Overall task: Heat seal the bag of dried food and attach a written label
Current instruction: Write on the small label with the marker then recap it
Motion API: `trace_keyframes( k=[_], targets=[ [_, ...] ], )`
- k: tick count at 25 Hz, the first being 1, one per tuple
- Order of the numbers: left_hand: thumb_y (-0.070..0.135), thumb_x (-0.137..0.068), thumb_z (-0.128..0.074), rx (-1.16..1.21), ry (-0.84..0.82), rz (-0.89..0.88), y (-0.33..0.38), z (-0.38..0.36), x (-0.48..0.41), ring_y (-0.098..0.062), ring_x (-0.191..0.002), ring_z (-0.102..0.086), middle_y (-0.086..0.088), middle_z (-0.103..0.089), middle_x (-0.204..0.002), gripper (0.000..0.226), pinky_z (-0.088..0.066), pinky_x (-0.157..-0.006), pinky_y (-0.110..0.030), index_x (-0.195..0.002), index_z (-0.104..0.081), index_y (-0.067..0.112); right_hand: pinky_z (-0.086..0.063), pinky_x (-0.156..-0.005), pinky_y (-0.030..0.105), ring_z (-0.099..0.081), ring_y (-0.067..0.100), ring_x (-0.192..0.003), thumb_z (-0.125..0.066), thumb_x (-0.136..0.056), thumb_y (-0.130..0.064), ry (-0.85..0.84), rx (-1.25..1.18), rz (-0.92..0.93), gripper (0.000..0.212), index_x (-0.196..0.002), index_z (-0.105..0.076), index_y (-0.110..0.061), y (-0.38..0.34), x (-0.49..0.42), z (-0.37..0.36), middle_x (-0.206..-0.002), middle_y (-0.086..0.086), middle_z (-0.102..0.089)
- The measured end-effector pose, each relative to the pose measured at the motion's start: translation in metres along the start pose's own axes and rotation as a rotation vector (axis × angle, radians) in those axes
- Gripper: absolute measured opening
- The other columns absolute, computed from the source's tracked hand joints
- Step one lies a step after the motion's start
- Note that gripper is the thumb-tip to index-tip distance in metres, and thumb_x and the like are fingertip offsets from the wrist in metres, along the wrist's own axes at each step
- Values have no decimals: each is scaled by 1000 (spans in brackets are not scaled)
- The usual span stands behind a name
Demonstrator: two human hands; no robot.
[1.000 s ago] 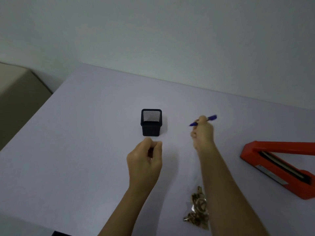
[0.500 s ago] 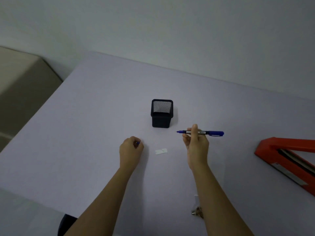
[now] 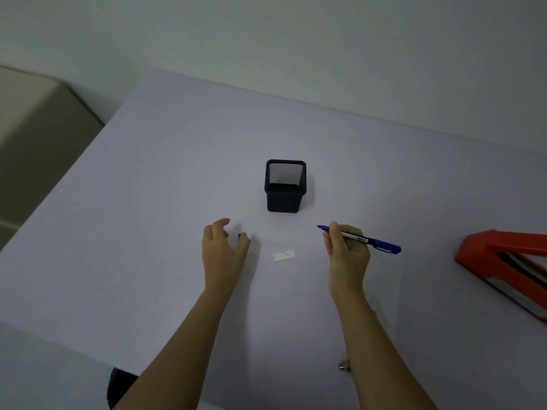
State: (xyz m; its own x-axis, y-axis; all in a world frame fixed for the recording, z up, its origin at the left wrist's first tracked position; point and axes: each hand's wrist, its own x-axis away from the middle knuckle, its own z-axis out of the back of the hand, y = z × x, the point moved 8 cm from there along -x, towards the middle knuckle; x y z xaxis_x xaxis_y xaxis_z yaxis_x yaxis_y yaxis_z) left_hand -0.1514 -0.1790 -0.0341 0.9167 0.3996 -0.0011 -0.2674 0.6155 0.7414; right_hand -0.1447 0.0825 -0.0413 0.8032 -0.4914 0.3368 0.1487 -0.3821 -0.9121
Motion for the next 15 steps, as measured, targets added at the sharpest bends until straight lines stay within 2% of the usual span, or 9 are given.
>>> trace_keyframes(
  k=[1,2,4,6,8,11,15],
  targets=[
    [13,-83,-65,39,76,-55,10,6,9,-18,-82,-52,-3,-51,-98,30,-46,-70,-29,-110,-55,4,-56,-66,15,-70,8,-73,-62,-87,-11,4,-11,-8,13,-98,-64,-6,1,-1,1,-85,2,-69],
    [8,-83,-65,48,85,-127,21,4,18,-18,-75,-53,-5,-53,-92,21,-45,-65,-28,-102,-59,3,-56,-67,16,-70,9,-75,-62,-87,-12,12,-2,-18,15,-101,-65,-6,3,-2,1,-87,1,-69],
    [1,-81,-65,-3,-10,-284,39,-21,39,-21,-67,-57,-10,-59,-83,10,-49,-60,-30,-90,-65,2,-57,-68,18,-69,10,-75,-63,-86,-14,23,76,-31,8,-93,-66,-11,10,-4,3,-84,1,-70],
    [2,-79,-66,-69,-105,-365,47,-52,54,-25,-71,-63,-13,-65,-85,16,-51,-67,-28,-95,-69,1,-56,-67,18,-67,7,-71,-66,-85,-16,38,199,11,4,-84,-65,-19,14,-6,5,-79,-2,-69],
    [4,-75,-73,-126,-141,-379,50,-73,60,-28,-76,-64,-15,-67,-88,27,-48,-70,-25,-102,-68,0,-56,-66,19,-65,5,-69,-68,-83,-16,39,327,105,5,-84,-64,-19,15,-9,5,-79,-5,-67],
    [6,-69,-80,-173,-105,-357,47,-82,61,-29,-78,-64,-15,-68,-89,35,-51,-68,-29,-101,-69,0,-56,-64,18,-65,1,-70,-71,-81,-16,5,357,166,9,-87,-66,-14,23,-13,-1,-80,-7,-67],
    [12,-73,-78,-206,-62,-378,34,-88,62,-30,-84,-61,-14,-67,-92,29,-51,-70,-31,-98,-69,1,-54,-60,17,-65,5,-69,-70,-82,-21,-43,383,203,11,-78,-62,-28,35,-14,-8,-76,-7,-68]
  ],
)
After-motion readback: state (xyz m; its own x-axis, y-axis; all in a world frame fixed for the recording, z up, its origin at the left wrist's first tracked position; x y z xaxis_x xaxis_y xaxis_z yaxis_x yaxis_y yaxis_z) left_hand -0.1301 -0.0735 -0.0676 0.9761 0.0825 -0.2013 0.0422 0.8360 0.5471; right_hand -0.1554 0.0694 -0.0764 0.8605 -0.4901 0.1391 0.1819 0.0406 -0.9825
